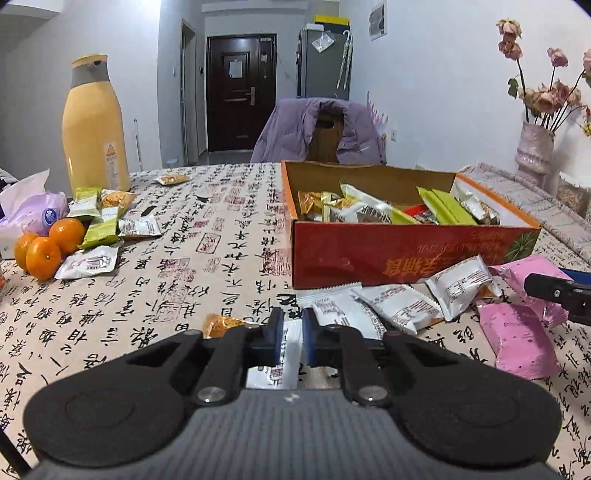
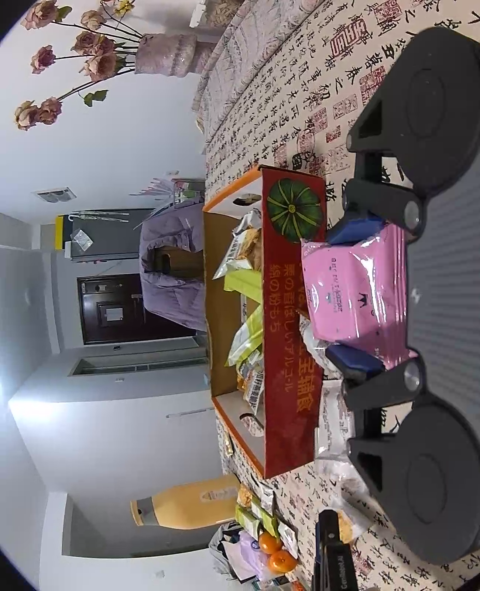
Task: Organize snacks
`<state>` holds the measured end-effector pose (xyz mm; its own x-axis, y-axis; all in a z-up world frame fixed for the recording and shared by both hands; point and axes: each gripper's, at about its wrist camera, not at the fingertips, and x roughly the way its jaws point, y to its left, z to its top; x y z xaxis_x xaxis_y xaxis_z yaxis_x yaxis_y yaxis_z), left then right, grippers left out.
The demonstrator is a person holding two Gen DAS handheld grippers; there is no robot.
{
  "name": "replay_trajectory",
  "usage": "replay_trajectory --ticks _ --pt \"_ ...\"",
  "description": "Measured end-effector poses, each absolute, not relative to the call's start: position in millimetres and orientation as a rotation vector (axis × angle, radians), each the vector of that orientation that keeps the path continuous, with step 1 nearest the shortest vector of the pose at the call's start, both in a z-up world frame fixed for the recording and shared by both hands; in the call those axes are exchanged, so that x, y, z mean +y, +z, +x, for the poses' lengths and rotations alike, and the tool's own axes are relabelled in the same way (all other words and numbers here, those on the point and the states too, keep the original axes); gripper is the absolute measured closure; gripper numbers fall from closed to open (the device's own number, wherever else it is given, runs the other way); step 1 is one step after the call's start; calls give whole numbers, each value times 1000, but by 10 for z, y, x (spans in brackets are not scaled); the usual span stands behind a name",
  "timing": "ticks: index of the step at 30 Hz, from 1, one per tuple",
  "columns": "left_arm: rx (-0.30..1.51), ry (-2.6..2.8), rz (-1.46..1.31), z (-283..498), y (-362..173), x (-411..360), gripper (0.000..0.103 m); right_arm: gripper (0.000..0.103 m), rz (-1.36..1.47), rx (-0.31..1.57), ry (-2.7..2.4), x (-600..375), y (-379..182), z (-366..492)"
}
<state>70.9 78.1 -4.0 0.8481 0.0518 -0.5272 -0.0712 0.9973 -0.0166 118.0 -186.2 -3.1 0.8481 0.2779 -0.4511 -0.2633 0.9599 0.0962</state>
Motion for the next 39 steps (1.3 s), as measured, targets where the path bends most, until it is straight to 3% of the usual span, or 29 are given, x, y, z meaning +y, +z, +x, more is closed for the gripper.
replay_trajectory --ticks 9,11,12,13,15,17,19,26,28,31,39 --pt "512 57 -75 542 78 905 95 44 26 467 286 -1874 12 1133" --pt "516 54 -74 544 78 921 91 44 33 466 289 -1880 4 1129" --pt "528 65 -78 569 68 936 78 44 32 474 290 -1877 -1 1138" --pt "543 72 -78 603 54 948 58 44 30 479 288 -1876 -1 1149" --pt "557 85 -73 657 22 969 36 44 34 471 287 -1893 -4 1141" --pt "585 92 -69 734 -31 993 32 44 41 473 286 -1908 -21 1145" --pt "635 90 -84 820 -109 1031 20 44 47 481 281 -1918 -38 1162" --pt "718 124 -41 1015 -324 1052 15 44 48 484 289 -1907 -53 1169" --pt "710 129 -44 1010 -312 1059 32 44 48 488 289 -1902 -61 1175" --pt "696 121 -47 978 -297 1067 46 44 50 485 290 -1905 -55 1174" --pt "660 117 -79 836 -261 1072 50 44 54 480 301 -1908 -46 1155"
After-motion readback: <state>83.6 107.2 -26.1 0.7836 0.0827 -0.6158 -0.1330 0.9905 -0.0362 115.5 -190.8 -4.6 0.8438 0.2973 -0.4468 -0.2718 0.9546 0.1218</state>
